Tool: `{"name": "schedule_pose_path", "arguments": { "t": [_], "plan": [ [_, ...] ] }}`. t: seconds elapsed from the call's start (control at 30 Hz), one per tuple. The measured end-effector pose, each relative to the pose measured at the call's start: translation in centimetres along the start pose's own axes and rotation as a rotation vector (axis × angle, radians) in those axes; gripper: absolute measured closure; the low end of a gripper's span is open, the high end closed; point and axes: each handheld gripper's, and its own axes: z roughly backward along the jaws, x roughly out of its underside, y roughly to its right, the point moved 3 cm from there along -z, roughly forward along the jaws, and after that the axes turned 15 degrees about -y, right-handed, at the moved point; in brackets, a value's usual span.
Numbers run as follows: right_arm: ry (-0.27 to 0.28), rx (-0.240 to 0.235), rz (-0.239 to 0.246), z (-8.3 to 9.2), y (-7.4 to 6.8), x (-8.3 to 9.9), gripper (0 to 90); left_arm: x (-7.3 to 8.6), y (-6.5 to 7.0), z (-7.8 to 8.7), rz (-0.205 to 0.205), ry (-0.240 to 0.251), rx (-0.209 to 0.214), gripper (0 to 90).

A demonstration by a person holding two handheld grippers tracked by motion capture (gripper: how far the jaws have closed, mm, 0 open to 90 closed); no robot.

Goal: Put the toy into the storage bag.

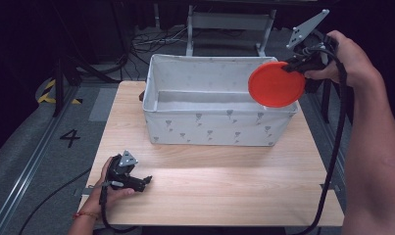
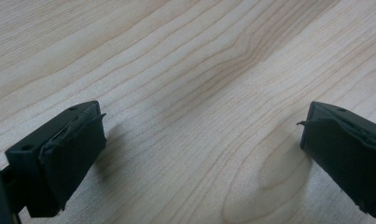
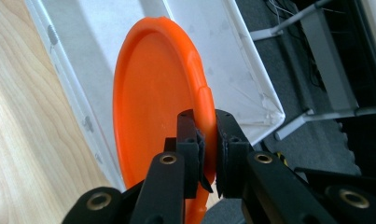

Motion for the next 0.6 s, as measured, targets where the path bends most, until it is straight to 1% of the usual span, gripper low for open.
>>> {"name": "schedule_pose_path", "arguments": {
  "t": [0.03, 0.13, 0.17, 0.2, 0.23, 0.27, 0.3, 0.33, 0.4, 0.53, 0.6],
  "plan": [
    [0.004, 0.000, -0.010, -0.3, 0.2, -0.1, 82.6, 0.0, 0.0, 0.0, 0.000, 0.000, 0.000, 0.2],
    [0.013, -0.004, -0.015, -1.4, 0.4, -0.6, 82.6, 0.0, 0.0, 0.0, 0.000, 0.000, 0.000, 0.2],
    [0.013, -0.004, -0.015, -1.4, 0.4, -0.6, 82.6, 0.0, 0.0, 0.0, 0.000, 0.000, 0.000, 0.2],
    [0.013, -0.014, -0.011, -1.7, 0.3, -0.8, 82.6, 0.0, 0.0, 0.0, 0.003, -0.003, 0.005, 0.2],
    [0.002, -0.021, 0.000, -2.5, 0.2, -1.1, 82.5, 0.0, 0.0, 0.0, 0.000, -0.005, 0.005, 0.2],
    [0.002, -0.021, 0.000, -2.5, 0.2, -1.1, 82.5, 0.0, 0.0, 0.0, 0.000, -0.005, 0.005, 0.2],
    [-0.005, -0.028, 0.002, -3.0, 0.1, -1.2, 82.5, 0.0, 0.0, 0.0, 0.000, -0.005, 0.005, 0.2],
    [-0.011, -0.033, 0.013, -3.4, 0.0, -1.4, 82.5, 0.0, 0.0, 0.0, 0.000, -0.005, 0.005, 0.2],
    [-0.012, -0.038, 0.015, -4.2, -0.1, -1.5, 82.5, 0.0, 0.0, 0.0, 0.000, -0.005, 0.005, 0.2],
    [-0.026, -0.061, 0.032, -5.5, -0.7, -1.7, 82.5, 0.0, 0.0, 0.0, 0.001, -0.006, 0.005, 0.2],
    [-0.033, -0.065, 0.042, -6.1, -1.0, -1.7, 82.5, 0.0, 0.0, 0.0, 0.001, -0.006, 0.005, 0.2]
  ]
}}
